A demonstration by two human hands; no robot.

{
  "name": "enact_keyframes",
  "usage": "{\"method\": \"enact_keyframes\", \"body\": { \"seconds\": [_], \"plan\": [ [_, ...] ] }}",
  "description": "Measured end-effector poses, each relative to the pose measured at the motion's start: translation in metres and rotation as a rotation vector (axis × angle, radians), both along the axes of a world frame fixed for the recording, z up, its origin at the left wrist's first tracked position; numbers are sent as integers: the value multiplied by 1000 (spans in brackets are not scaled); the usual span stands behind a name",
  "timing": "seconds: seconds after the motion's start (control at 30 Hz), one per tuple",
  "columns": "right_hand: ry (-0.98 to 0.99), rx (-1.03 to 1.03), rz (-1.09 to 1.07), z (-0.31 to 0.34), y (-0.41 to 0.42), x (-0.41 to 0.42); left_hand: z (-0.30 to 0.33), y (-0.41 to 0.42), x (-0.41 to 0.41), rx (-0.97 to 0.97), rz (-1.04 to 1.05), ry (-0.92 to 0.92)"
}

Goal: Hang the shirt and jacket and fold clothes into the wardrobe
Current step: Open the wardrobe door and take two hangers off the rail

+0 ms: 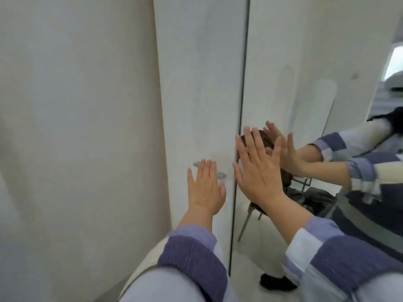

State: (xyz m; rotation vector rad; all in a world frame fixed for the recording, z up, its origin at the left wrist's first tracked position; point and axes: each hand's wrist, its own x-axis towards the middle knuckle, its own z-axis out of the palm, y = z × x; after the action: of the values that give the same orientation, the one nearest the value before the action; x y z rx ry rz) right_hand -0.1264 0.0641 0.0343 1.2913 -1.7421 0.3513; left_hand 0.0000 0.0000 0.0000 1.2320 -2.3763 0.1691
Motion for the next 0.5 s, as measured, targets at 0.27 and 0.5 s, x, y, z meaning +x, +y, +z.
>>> {"method": "enact_keyframes", "body": {
  "seconds": [0.27, 0.5],
  "plan": [
    [-122, -45, -250, -22, -47, 7, -25, -86, -22, -90, -213, -46],
    [-156, -39, -449, -29, -66, 11, -38, -121, -29, -129, -367, -37]
  ]
}}
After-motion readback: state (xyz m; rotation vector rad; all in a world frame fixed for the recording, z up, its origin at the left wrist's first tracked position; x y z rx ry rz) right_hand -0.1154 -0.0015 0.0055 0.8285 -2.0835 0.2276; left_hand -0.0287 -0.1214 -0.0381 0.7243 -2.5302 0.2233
